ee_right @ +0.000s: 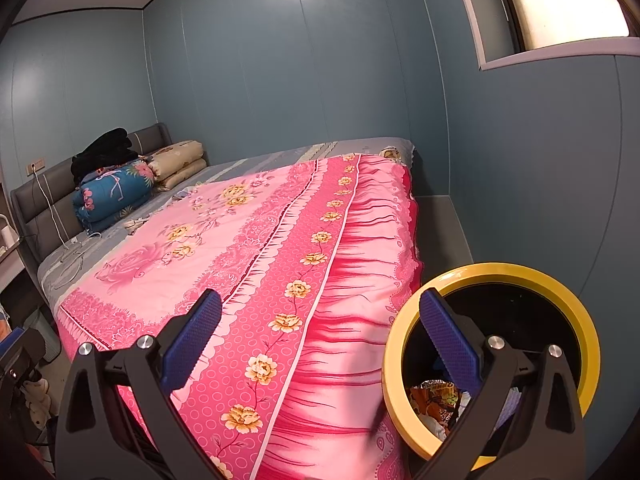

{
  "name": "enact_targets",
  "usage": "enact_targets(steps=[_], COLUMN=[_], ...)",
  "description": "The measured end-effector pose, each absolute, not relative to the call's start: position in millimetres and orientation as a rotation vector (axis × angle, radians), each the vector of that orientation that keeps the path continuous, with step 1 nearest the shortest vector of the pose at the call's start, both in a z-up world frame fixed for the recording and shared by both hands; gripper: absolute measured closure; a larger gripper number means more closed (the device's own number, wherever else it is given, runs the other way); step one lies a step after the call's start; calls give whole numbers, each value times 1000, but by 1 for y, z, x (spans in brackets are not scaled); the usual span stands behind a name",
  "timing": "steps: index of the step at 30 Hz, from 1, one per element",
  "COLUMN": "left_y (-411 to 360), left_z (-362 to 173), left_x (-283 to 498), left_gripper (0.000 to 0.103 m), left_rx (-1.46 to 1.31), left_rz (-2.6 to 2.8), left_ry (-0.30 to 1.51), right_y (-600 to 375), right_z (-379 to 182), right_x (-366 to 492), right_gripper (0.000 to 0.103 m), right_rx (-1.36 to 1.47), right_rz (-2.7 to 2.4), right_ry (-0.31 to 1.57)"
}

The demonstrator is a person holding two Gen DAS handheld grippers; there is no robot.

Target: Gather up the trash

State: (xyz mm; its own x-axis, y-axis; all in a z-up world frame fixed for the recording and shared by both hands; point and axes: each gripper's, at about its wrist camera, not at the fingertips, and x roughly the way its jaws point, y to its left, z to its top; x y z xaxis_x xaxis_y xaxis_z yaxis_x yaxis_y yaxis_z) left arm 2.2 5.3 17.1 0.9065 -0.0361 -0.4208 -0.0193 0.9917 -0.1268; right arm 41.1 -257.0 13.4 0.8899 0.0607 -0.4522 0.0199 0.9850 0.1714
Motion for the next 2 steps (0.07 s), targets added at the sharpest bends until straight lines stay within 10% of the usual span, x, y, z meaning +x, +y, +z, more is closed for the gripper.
enact_targets(steps=[2], left_y=[6], left_z=[17], left_x=[2], left_gripper=[8], left_rx=[-129], left_rz=[-10], left_ry=[438], right_y=[-257], right_z=[13], right_x=[41], right_gripper=[8], right_rx=[174], right_rz=[21], right_ry=[474])
